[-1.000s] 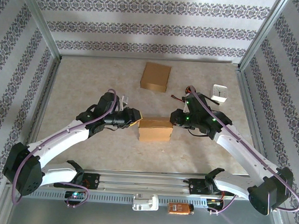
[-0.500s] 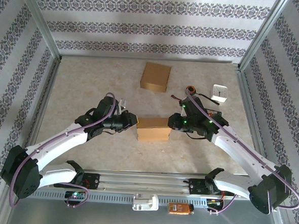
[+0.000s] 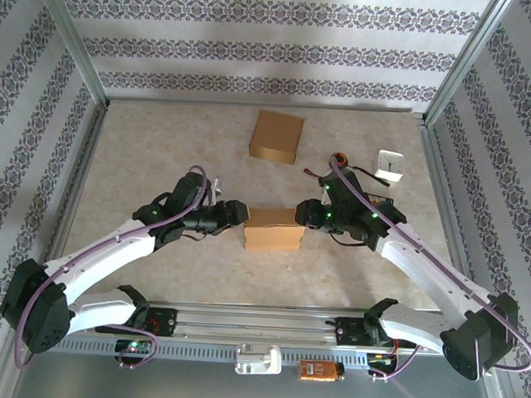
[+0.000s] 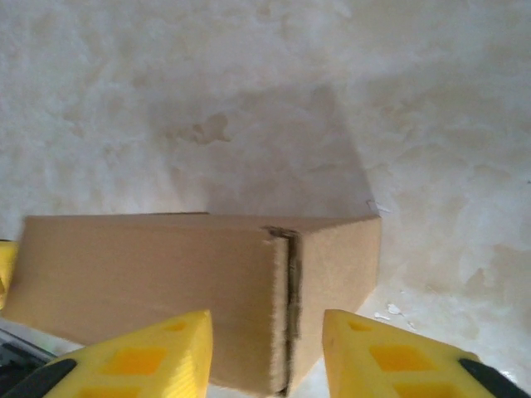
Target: Fold the paper box
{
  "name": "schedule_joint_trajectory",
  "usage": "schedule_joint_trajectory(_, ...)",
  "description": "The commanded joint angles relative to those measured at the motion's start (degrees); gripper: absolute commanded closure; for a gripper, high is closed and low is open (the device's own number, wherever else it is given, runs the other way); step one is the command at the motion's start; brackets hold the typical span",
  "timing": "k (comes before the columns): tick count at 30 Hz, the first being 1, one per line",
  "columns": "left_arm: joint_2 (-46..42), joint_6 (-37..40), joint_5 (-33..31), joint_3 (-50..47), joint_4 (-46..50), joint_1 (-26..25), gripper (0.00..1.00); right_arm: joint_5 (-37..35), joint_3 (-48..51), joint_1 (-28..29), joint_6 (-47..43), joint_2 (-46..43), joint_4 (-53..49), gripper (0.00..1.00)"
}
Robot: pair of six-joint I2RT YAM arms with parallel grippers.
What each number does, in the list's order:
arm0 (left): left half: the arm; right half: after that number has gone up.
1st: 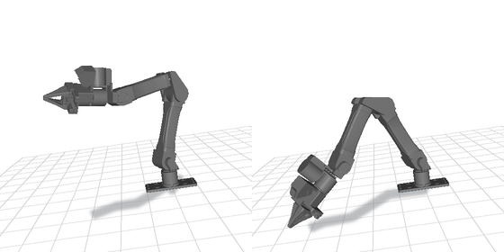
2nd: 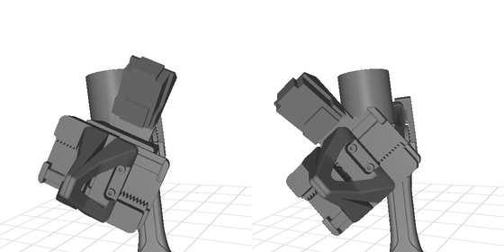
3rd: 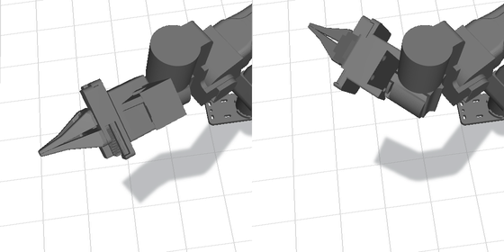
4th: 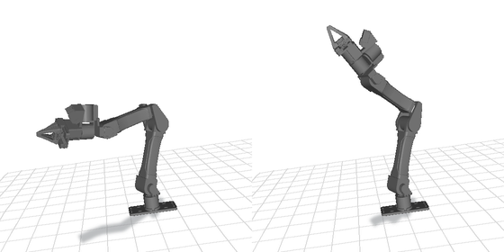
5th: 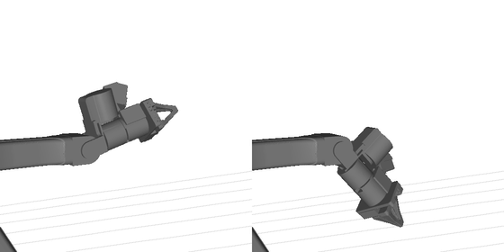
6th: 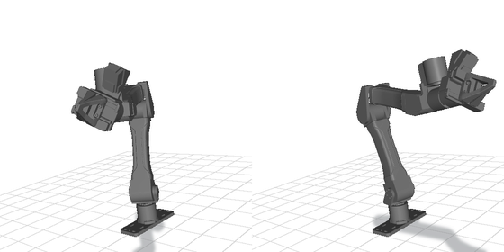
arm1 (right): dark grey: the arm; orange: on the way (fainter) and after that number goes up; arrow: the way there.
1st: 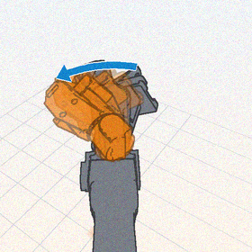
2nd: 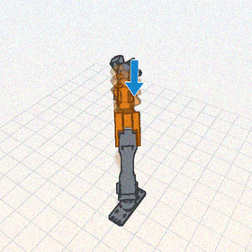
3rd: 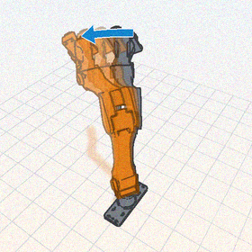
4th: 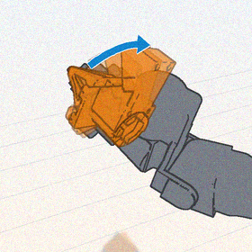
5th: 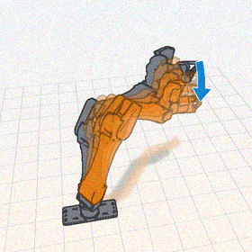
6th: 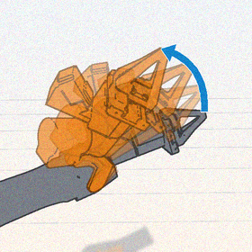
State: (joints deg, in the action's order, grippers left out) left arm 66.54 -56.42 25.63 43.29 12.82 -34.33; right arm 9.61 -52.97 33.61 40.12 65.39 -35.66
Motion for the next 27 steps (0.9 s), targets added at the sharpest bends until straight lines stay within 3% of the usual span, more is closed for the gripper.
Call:
schedule_joint_trajectory(1, 3.51, 3.62, 3.03, -0.59, 2.24, -2.16, 0.56, -0.65, 3.34, 0.45, -1.67, 1.63, 0.09, 0.66)
schedule_joint_trajectory(6, 4.83, 6.9, 1.52, -1.11, 7.27, -4.65, 0.74, 0.49, 4.64, 1.05, -3.03, 1.45, -0.77, 0.75)
schedule_joint_trajectory(12, -0.16, 8.09, 0.61, -0.59, 9.56, -5.4, 0.74, 2.91, 3.93, 1.87, -3.06, -2.88, -4.9, 0.76)
schedule_joint_trajectory(20, -12.11, 1.83, -4.16, -4.44, 13.9, -13.28, 0.46, 1.56, 5.55, 4.59, 0.95, -18.89, -20.8, 0.64)
schedule_joint_trajectory(27, -13.65, -0.47, -5.13, -10.76, 6.51, -14.54, 0.3, 5.83, 14.48, 4.78, 6.33, -21.66, -10.31, 0.39)
